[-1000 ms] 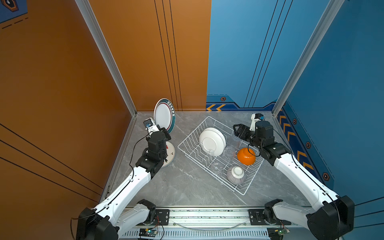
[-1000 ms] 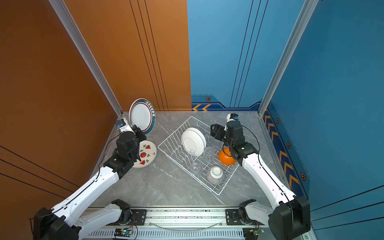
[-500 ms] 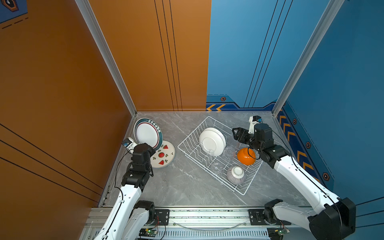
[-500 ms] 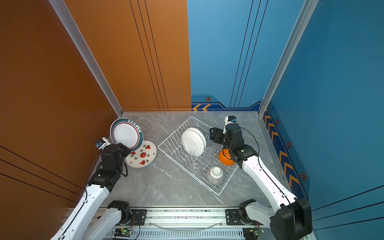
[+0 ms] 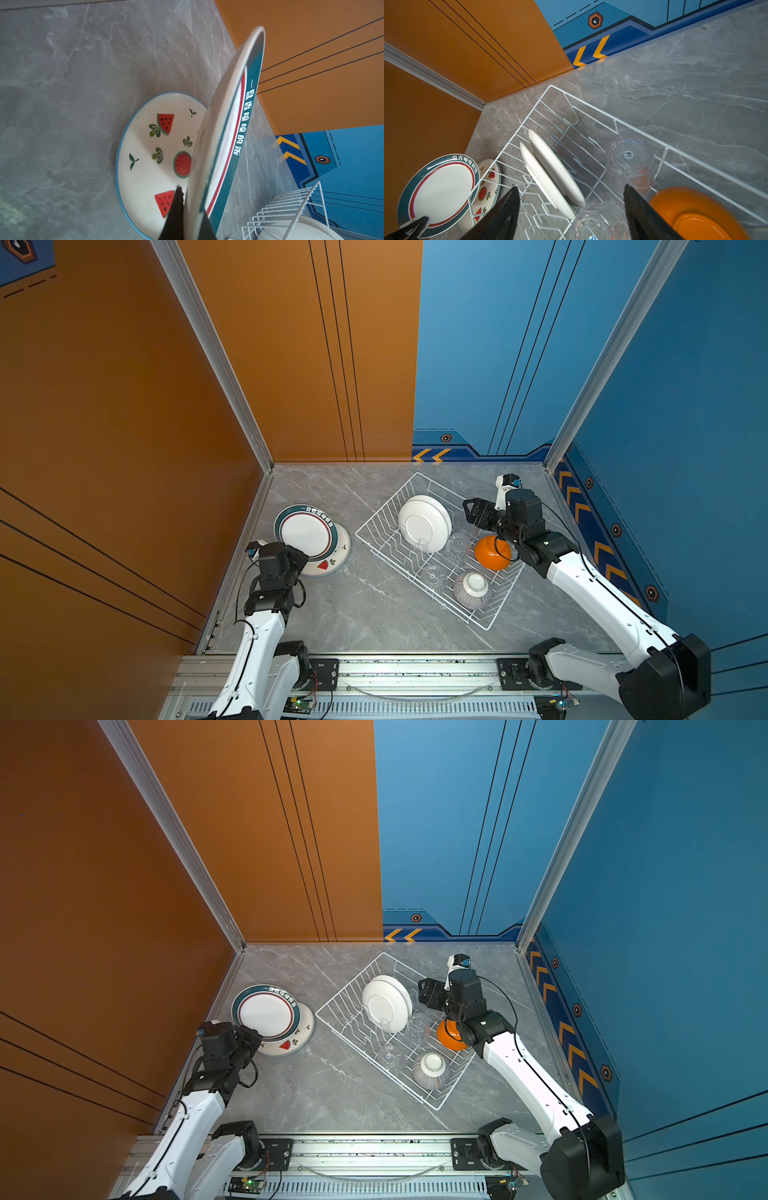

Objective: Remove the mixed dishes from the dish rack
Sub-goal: 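Release right gripper, carry plate with left onto the watermelon plate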

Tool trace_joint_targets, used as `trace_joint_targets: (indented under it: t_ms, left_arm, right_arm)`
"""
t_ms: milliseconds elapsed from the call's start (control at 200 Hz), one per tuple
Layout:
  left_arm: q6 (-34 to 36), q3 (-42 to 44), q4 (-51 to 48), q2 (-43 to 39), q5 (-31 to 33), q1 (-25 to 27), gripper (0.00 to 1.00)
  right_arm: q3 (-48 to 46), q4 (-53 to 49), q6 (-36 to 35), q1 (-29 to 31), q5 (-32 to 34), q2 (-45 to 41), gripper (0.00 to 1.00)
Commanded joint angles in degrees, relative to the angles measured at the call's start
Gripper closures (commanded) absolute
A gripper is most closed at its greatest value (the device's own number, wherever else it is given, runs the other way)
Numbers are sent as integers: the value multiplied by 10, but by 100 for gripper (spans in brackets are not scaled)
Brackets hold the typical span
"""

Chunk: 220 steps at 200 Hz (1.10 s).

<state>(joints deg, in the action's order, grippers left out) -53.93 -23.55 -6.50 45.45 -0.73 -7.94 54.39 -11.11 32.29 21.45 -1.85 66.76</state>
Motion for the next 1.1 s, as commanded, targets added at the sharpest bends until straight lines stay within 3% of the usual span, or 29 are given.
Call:
trace_joint_targets:
  t_ms: [0,360,1016,1096]
  left_arm:
    - [-14,-4,67,3,-50,-7,100]
    - [-39,33,132,52,-106,-21,100]
    - [-9,22,82,107,-108,-30,100]
    - [-2,20,79,105,-108,-30,66]
  right_arm:
    - [-9,-8,-14,5,18,9,21]
    - [-8,-7,-14,10,20,16,21]
    - [-5,-9,-13,15,20,21,20]
    - [-5,-10,-12,16,21,21,20]
